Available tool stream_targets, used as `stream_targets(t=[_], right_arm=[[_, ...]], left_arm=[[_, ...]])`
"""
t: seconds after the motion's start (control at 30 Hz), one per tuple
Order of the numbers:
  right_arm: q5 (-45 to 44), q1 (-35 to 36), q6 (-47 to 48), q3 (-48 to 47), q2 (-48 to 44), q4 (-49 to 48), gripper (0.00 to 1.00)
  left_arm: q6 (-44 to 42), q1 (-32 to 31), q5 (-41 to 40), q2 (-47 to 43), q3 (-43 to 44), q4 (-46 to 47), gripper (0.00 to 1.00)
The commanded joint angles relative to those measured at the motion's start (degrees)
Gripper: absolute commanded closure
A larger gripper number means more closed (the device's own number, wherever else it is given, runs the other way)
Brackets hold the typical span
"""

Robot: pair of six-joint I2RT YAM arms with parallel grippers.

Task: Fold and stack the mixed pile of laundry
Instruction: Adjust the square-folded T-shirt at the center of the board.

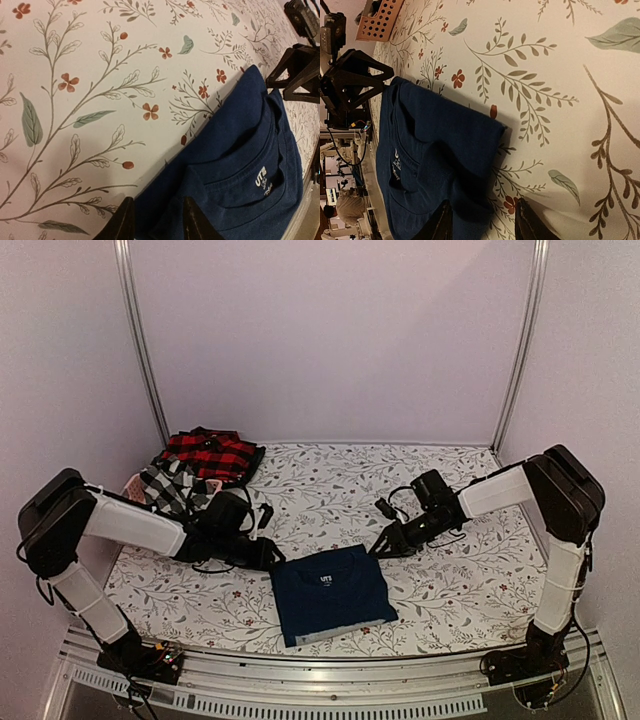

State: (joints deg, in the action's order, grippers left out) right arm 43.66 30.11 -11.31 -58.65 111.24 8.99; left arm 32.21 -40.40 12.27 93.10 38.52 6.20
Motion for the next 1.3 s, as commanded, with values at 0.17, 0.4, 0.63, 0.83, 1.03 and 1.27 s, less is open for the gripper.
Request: stream_targets(t=[0.17,0.4,0.63,0.83,1.03,1.27], right_arm=[[1.16,0.99,0.98,-2.53,0.77,0.67,0.77],[0.99,1.61,0.93,-3.38,-1.9,1.06,0.99],[-0.33,1.97,0.99,-4.62,-4.29,1.47,1.0],[-0.7,2.07,1.77,-5.5,-3.9,2.51,1.0],[-1.13,2.08,1.73,-5.18,-3.73,2.6,1.0],[-1.12,2.1,1.82,-5.1,-3.25,2.63,1.0]], left_arm=[[-0.39,-1.04,0.24,-0.53,0.97,-0.49,0.91],[0.06,-1.09,-0.24,-2.86,-0.42,-0.84,1.0],[0.6,-1.08,-2.02,-6.96,-1.71,-1.89,1.0],[1.27,-1.05,-2.67,-6.05,-1.82,-2.86,0.78],[1.97,-1.16,-2.17,-2.24,-1.35,-2.08,0.67],[2.09,-1.63,-1.9,-0.13,-0.55,-1.52,0.67]])
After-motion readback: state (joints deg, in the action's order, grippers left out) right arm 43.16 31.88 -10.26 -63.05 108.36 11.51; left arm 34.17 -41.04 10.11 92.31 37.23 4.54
